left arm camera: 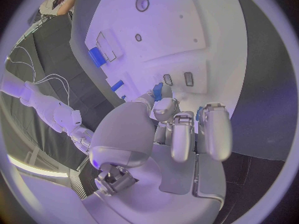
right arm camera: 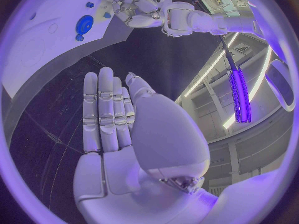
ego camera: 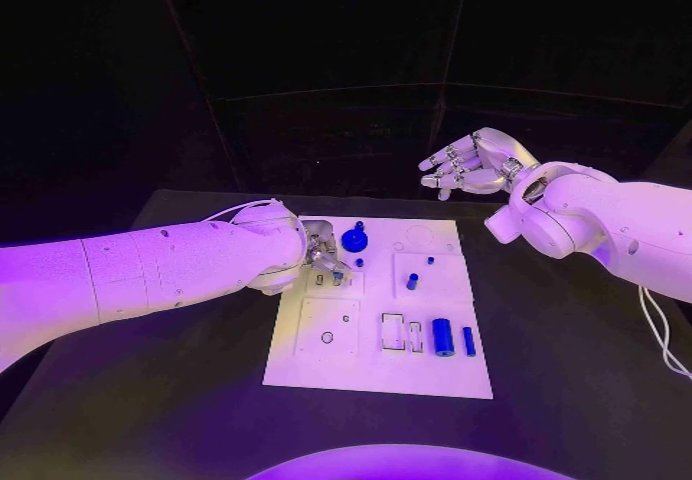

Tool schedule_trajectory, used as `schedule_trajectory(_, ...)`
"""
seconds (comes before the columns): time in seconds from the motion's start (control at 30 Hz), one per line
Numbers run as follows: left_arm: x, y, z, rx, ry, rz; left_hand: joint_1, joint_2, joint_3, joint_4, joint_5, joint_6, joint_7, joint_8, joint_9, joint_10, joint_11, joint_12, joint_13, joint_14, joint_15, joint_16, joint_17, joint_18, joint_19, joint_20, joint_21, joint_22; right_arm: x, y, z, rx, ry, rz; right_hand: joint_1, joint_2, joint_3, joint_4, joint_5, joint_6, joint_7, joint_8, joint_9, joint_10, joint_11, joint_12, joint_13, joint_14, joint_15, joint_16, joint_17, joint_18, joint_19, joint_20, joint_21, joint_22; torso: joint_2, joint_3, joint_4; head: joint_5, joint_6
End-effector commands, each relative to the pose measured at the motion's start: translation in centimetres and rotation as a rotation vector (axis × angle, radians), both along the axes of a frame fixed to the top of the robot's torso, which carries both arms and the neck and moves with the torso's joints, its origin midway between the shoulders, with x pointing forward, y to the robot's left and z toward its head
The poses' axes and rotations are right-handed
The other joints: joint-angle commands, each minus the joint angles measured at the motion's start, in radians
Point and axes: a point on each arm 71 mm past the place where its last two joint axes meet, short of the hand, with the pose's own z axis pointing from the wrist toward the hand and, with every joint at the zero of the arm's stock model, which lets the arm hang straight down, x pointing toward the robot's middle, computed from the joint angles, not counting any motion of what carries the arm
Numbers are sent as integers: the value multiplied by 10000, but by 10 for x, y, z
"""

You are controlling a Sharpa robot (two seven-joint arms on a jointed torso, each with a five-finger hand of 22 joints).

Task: Assemble the parts on the task board

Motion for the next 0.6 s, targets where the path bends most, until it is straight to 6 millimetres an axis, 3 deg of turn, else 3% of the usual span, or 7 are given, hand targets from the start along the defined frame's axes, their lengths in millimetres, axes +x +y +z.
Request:
schedule_trajectory(0.03, 2, 2, 0, 182, -215, -59, 33, -72, 1304, -1261, 21, 37, -26, -20, 11, 49, -23, -52, -10, 1039, -86, 31, 2634, -48, 246, -57, -25, 14, 0, 1, 2, 22, -101, 107, -74, 12, 13, 24, 49, 56, 39, -28, -3, 34, 5, -53, -10, 88, 9, -21, 10, 104, 49, -3, -48, -16, -5, 10, 1, 11, -27)
schedule_trajectory(0.3, 3, 4, -4, 265, -301, 9, 3, -93, 1366, -1254, 21, 44, -25, -22, 32, 45, -22, -65, -28, 1039, -85, 31, 2634, -46, 244, -57, -32, 7, 0, 1, 2, 24, -110, 109, -89, 25, 22, 37, 46, 57, 39, -28, -3, 37, 6, -60, -13, 92, 11, -38, 17, 104, 49, -1, -60, -22, 5, -4, -5, 40, 9)
schedule_trajectory(0.4, 3, 5, -5, 296, -312, 10, -11, -104, 1395, -1250, 21, 49, -26, -22, 44, 47, -22, -62, -27, 1039, -85, 31, 2634, -46, 245, -57, -32, 9, 0, 1, 2, 25, -110, 115, -89, 25, 22, 37, 46, 57, 39, -28, -3, 37, 6, -60, -13, 92, 11, -38, 17, 104, 49, -1, -60, -22, -17, -1, -15, 53, -19)
schedule_trajectory(0.6, 2, 5, -7, 332, -302, 16, -45, -128, 1448, -1241, 20, 61, -27, -18, 68, 54, -22, -57, -25, 1039, -84, 31, 2634, -48, 248, -57, -27, 19, 0, 0, 2, 26, -114, 117, -89, 25, 22, 37, 46, 57, 39, -28, -3, 37, 6, -60, -13, 92, 11, -38, 17, 104, 49, -1, -60, -22, -6, 12, -4, 23, 49)
